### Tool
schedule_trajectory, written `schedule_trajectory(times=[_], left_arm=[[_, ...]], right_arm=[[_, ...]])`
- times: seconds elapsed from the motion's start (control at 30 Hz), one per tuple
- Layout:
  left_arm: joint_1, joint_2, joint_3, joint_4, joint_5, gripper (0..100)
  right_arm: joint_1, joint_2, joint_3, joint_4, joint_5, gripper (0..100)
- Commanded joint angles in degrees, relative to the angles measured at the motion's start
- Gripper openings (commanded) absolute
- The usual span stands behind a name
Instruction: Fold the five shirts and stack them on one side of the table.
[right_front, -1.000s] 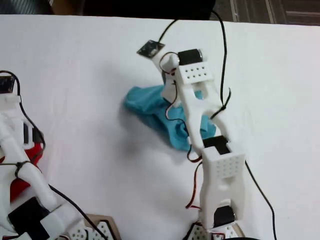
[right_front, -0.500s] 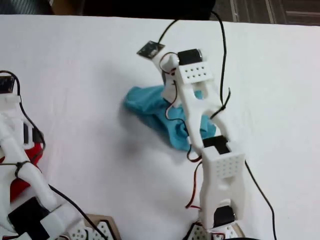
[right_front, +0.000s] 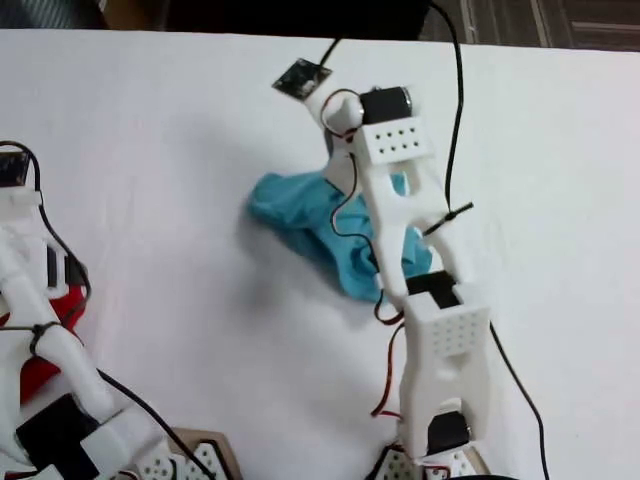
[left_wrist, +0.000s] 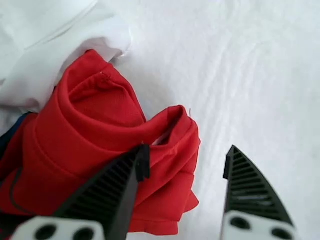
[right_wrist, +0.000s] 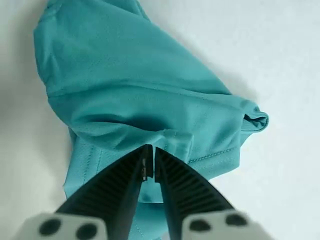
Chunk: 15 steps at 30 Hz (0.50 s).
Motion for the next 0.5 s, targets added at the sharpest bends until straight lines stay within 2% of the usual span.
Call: schedule_trajectory(times=[0.0, 0.1, 0.23, 0.47], left_arm=[[0.0, -2.64, -0.57, -0.79, -0.44, 26], [0.0, -2.64, -0.57, -0.79, -0.44, 26], [0.0, -2.64, -0.48, -0.79, -0.44, 26], [0.0, -2.64, -0.57, -0.7, -0.44, 26]], right_arm=[[0.4, -0.31, -1.58, 0.84, 0.26, 4.2], [0.04, -0.31, -0.53, 0.92, -0.88, 15.5], [-0.04, -0.31, -1.23, -0.04, -8.18, 28.3], [0.04, -0.31, -0.62, -0.4, -18.55, 27.2]])
